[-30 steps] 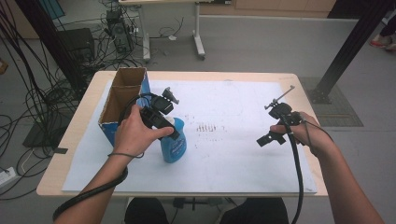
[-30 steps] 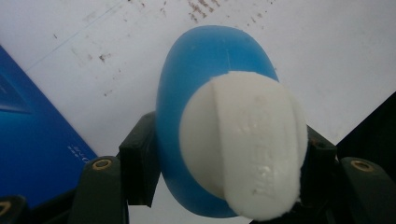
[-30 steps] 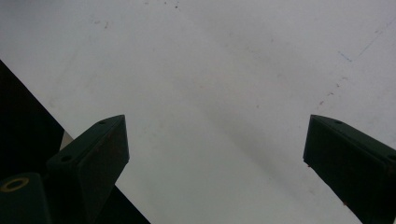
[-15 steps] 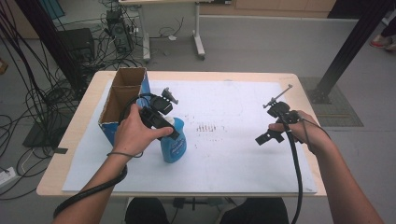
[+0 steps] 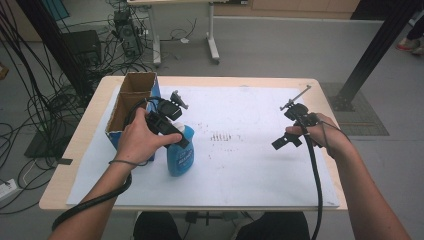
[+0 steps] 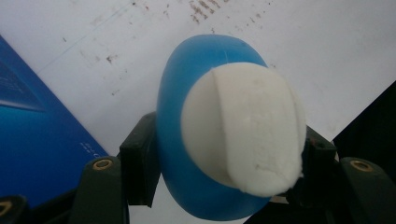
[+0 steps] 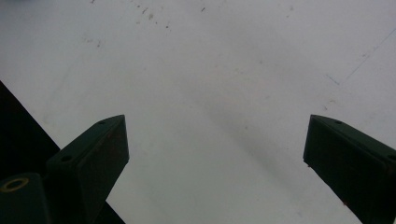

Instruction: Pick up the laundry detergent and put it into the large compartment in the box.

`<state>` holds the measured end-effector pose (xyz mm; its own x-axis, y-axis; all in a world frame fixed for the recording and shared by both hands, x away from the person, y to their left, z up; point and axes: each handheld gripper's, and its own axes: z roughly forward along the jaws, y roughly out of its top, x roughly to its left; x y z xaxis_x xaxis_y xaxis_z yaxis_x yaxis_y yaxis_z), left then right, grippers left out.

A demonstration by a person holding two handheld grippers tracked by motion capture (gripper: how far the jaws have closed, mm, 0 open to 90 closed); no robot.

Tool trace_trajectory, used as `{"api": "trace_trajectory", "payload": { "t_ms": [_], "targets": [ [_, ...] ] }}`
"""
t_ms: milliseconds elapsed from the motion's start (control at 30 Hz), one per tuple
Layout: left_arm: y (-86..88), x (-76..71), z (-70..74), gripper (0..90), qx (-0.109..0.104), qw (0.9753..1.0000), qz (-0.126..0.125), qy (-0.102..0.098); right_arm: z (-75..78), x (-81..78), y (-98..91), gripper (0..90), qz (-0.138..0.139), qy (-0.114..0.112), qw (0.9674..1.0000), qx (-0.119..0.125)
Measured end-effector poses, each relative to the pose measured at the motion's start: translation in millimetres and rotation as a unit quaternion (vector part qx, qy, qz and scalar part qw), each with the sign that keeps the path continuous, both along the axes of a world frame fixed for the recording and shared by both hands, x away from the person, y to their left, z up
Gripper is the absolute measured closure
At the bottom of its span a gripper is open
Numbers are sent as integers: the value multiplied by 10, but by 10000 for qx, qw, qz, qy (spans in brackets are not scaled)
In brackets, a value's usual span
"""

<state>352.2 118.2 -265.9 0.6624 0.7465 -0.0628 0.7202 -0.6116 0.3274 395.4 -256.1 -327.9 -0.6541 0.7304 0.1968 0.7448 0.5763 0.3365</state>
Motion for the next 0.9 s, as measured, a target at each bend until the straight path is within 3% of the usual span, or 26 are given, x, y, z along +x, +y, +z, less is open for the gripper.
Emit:
{"api": "trace_trajectory", "payload": {
  "t_ms": [333,900],
  "targets": [
    [-58,-43,307,383,-125,9998,-44,-140,49,15,33,66,29,-55,10000,5],
    [-233,-32,1091,383,-180,9988,-104,-444,92,-37,26,66,46,-99,9999,23]
  ]
}}
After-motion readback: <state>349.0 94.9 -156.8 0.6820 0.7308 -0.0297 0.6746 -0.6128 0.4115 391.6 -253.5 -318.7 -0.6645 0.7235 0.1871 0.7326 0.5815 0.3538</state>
